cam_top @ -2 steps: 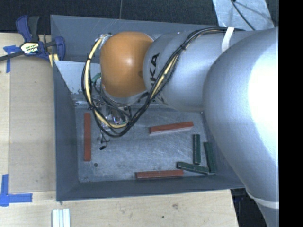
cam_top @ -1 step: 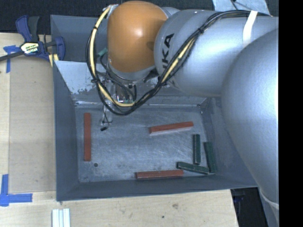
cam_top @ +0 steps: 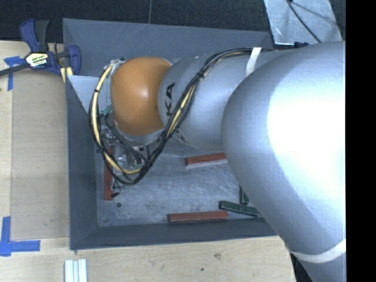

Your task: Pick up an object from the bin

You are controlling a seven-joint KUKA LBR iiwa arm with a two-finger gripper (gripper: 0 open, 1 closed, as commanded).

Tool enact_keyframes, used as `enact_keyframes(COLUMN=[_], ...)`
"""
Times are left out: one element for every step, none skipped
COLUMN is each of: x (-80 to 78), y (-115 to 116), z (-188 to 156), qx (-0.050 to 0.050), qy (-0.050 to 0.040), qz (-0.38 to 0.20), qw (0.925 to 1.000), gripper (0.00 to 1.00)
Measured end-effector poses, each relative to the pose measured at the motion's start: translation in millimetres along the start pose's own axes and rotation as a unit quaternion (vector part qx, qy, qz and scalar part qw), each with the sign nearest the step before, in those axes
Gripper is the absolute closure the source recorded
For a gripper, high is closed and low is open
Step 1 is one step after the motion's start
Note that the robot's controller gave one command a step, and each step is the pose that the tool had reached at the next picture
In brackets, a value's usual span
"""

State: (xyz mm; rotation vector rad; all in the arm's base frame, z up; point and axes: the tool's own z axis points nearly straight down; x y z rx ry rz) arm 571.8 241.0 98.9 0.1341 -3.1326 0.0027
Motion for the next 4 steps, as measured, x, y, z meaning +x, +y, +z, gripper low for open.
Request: enact_keyframes(x=[-15.2, -16.5, -14.3, -22.8], y=[-8, -9, -11, -13], z=[29, 27, -81, -170], qx=[0.000, 0.001, 0.000, 0.000], qy=[-0.0049, -0.0060, -0.0062, -0.0100], qz=[-0.293, -0.292, -0.293, -0.274], qw=[0.9561, 0.9563, 0.9561, 0.9617], gripper=[0.00, 1.00, 1.00, 1.00])
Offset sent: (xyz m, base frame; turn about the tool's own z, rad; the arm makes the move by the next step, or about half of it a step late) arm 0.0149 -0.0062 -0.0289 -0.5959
